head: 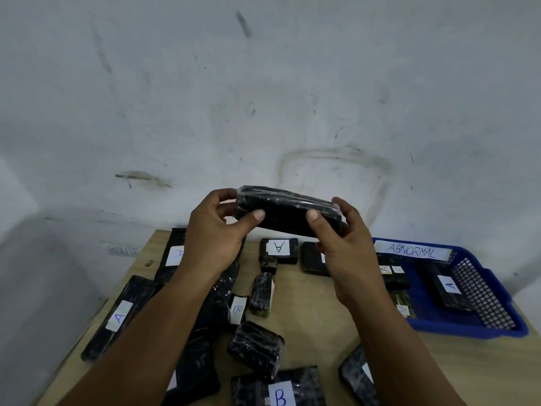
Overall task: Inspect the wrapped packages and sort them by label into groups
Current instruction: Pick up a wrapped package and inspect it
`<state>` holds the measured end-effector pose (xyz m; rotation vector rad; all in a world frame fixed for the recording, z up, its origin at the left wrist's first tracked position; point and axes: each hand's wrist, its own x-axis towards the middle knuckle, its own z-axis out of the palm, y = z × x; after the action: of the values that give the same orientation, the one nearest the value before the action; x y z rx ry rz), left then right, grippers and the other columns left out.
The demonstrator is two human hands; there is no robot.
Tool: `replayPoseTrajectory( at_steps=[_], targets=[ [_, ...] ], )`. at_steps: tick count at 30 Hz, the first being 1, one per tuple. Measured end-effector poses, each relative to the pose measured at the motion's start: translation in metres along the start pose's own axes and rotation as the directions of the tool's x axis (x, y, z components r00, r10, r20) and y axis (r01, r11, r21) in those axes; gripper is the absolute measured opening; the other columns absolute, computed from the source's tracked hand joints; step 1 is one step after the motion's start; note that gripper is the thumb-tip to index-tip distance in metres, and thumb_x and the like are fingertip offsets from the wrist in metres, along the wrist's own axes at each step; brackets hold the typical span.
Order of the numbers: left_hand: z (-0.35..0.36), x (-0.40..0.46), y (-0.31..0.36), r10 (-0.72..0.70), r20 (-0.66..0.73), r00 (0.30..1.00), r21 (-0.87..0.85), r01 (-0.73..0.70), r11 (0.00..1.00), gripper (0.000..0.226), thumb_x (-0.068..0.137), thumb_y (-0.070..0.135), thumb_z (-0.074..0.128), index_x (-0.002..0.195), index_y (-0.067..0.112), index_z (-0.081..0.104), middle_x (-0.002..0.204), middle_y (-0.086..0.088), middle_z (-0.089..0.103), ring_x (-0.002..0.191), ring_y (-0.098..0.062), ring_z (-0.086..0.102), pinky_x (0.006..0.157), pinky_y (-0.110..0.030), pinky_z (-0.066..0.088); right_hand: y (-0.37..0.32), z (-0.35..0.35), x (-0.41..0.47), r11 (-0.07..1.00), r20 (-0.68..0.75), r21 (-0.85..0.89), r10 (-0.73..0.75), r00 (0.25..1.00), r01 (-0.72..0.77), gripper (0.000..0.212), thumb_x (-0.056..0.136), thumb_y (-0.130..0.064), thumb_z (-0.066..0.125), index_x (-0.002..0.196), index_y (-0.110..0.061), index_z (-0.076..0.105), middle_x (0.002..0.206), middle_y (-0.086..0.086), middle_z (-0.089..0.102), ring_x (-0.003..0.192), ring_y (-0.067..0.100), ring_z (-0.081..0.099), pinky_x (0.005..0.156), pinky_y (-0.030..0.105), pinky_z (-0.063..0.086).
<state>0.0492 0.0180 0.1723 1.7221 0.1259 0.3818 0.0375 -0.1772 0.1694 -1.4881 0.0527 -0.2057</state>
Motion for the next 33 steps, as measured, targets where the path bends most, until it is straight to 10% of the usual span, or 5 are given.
replayPoseTrajectory(
  at_steps=[7, 13, 19, 23, 33],
  targets=[
    [0.004, 0.0, 0.008, 0.066, 0.126, 0.99, -0.035, -0.062, 0.997, 0.04, 0.078, 0.051, 0.075, 0.114, 0.035, 0.074, 0.105, 0.021, 0.076, 0.103, 0.007, 0.067, 0.097, -0.025, 0.05, -0.004, -0.008, 0.006, 0.989, -0.024, -0.055, -0.135, 0.991, 0.134, 0.018, 0.095, -0.021, 0.074, 0.113, -0.018, 0.074, 0.099, -0.003, 0.08, 0.091, 0.01, 0.075, 0.075, 0.023, 0.057],
    [0.006, 0.01, 0.002, 0.118, 0.065, 0.991, -0.038, -0.115, 0.993, 0.031, 0.089, 0.026, 0.077, 0.117, 0.038, 0.071, 0.108, 0.022, 0.076, 0.11, 0.002, 0.067, 0.106, -0.037, 0.051, -0.012, -0.006, 0.002, 0.987, 0.037, -0.126, 0.101, 0.994, -0.095, 0.087, 0.068, -0.084, 0.058, 0.149, -0.06, 0.039, 0.139, -0.011, 0.061, 0.121, 0.015, 0.065, 0.105, 0.047, 0.054],
    [0.006, 0.009, 0.0, 0.035, 0.234, 0.972, -0.071, -0.019, 0.997, 0.046, 0.087, 0.036, 0.076, 0.131, 0.045, 0.063, 0.115, 0.028, 0.072, 0.117, 0.01, 0.061, 0.106, -0.03, 0.043, -0.005, -0.008, 0.005, 0.999, -0.055, -0.029, 0.039, 0.998, -0.04, 0.056, 0.098, -0.042, 0.066, 0.152, -0.035, 0.05, 0.109, -0.01, 0.075, 0.096, 0.004, 0.072, 0.061, 0.015, 0.055],
    [0.013, 0.005, 0.002, -0.034, 0.152, 0.988, -0.024, 0.038, 0.999, 0.014, 0.088, 0.05, 0.072, 0.102, 0.05, 0.072, 0.094, 0.034, 0.072, 0.092, 0.021, 0.062, 0.089, -0.02, 0.045, -0.001, -0.009, 0.003, 0.997, -0.008, -0.076, -0.023, 1.0, 0.022, 0.025, 0.103, -0.022, 0.064, 0.127, -0.019, 0.066, 0.085, -0.022, 0.077, 0.08, -0.008, 0.071, 0.061, 0.007, 0.051],
    [0.024, -0.009, 0.005, 0.055, 0.06, 0.997, 0.011, -0.056, 0.998, 0.009, 0.089, 0.036, 0.077, 0.098, 0.034, 0.079, 0.089, 0.019, 0.077, 0.089, 0.004, 0.07, 0.083, -0.021, 0.052, 0.005, -0.002, -0.004, 0.992, -0.047, -0.126, -0.036, 0.998, 0.03, 0.036, 0.088, -0.039, 0.08, 0.119, -0.025, 0.069, 0.107, -0.013, 0.078, 0.1, 0.0, 0.072, 0.092, 0.029, 0.057]
  ],
)
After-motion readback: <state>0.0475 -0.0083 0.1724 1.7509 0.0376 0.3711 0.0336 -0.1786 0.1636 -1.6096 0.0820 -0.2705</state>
